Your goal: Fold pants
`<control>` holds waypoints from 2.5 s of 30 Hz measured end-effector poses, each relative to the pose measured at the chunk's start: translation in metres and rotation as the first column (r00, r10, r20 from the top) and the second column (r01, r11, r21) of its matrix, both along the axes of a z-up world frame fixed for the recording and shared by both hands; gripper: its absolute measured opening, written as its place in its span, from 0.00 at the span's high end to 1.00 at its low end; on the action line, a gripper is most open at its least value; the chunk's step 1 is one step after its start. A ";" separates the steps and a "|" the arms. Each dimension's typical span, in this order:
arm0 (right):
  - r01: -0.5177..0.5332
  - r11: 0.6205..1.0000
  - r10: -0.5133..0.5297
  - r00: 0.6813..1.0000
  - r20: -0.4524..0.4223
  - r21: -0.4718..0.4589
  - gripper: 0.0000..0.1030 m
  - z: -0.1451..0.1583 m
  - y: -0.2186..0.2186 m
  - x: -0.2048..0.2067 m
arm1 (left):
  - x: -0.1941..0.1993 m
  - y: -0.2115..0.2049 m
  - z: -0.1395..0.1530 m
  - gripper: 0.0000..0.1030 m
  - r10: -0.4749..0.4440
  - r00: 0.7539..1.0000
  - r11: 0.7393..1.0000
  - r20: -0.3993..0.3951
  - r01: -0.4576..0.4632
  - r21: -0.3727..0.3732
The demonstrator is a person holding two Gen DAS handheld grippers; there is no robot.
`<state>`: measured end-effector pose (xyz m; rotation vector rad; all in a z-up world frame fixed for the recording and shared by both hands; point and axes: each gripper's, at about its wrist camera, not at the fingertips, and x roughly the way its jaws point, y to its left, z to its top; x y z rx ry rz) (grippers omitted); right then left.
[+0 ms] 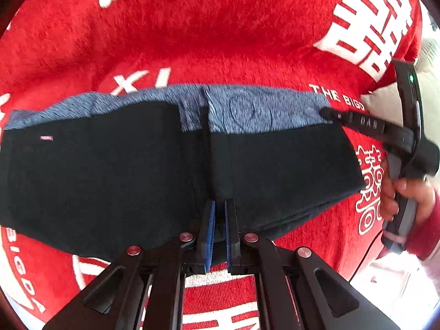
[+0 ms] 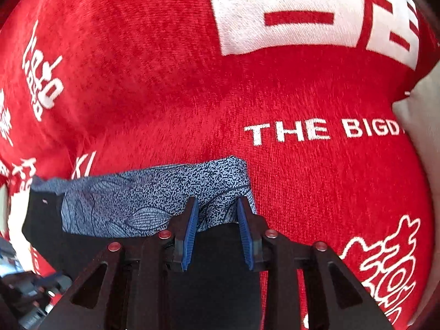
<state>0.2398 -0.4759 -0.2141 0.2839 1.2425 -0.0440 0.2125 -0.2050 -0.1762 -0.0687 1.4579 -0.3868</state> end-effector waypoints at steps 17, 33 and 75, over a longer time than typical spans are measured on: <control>0.015 0.999 -0.015 1.000 0.007 0.029 0.67 0.032 -0.005 -0.050 | 0.045 -0.041 -0.034 0.94 0.005 1.000 0.996 0.018 -0.006 0.085; -0.006 1.000 0.006 0.999 -0.036 0.001 0.59 0.035 0.004 -0.065 | 0.017 -0.025 -0.014 0.94 0.065 0.998 0.983 0.026 -0.069 0.170; -0.170 0.985 0.166 0.981 -0.099 -0.033 0.31 0.039 0.066 -0.064 | -0.006 0.033 -0.012 0.14 0.221 0.974 0.964 -0.042 -0.212 0.160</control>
